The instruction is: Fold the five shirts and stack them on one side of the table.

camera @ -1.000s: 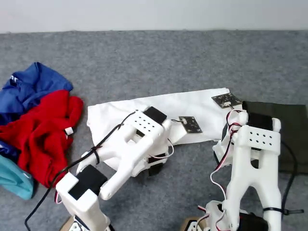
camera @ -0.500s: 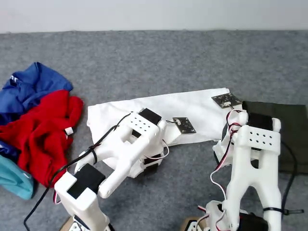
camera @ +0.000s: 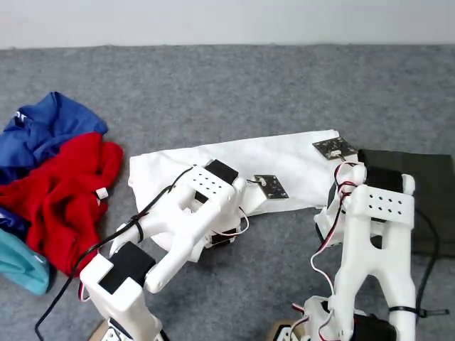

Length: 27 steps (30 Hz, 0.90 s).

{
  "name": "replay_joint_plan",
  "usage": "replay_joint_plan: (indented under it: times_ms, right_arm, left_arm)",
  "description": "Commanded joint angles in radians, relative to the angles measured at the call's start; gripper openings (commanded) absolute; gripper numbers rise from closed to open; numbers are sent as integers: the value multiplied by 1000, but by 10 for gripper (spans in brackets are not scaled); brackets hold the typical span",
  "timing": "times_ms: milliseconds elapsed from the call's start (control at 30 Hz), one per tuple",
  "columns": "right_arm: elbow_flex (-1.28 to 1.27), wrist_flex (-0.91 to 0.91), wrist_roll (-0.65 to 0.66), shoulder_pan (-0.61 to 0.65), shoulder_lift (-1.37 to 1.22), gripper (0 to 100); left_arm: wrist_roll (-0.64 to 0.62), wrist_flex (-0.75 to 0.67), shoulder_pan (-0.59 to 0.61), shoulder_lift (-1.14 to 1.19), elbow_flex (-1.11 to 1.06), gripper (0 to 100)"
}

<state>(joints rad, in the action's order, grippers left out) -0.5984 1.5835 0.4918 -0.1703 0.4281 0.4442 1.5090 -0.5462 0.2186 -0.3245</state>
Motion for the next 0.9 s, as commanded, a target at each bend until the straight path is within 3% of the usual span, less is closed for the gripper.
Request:
replay_joint_plan:
  times_ms: [0, 233, 367, 500, 867]
  right_arm:
    - [3, -8, -9, 10, 25, 223]
    - [3, -8, -9, 10, 25, 223]
    - [3, -10, -9, 13, 25, 223]
    - [3, -10, -9, 13, 25, 223]
    - [3, -12, -9, 15, 24, 223]
  left_arm:
    - [2, 15, 23, -54, 47, 38]
    - [6, 11, 190, -44, 239, 37]
    - [109, 9, 264, -43, 300, 37]
    - [175, -51, 299, -43, 298, 37]
    - [186, -224, 302, 187, 369, 37]
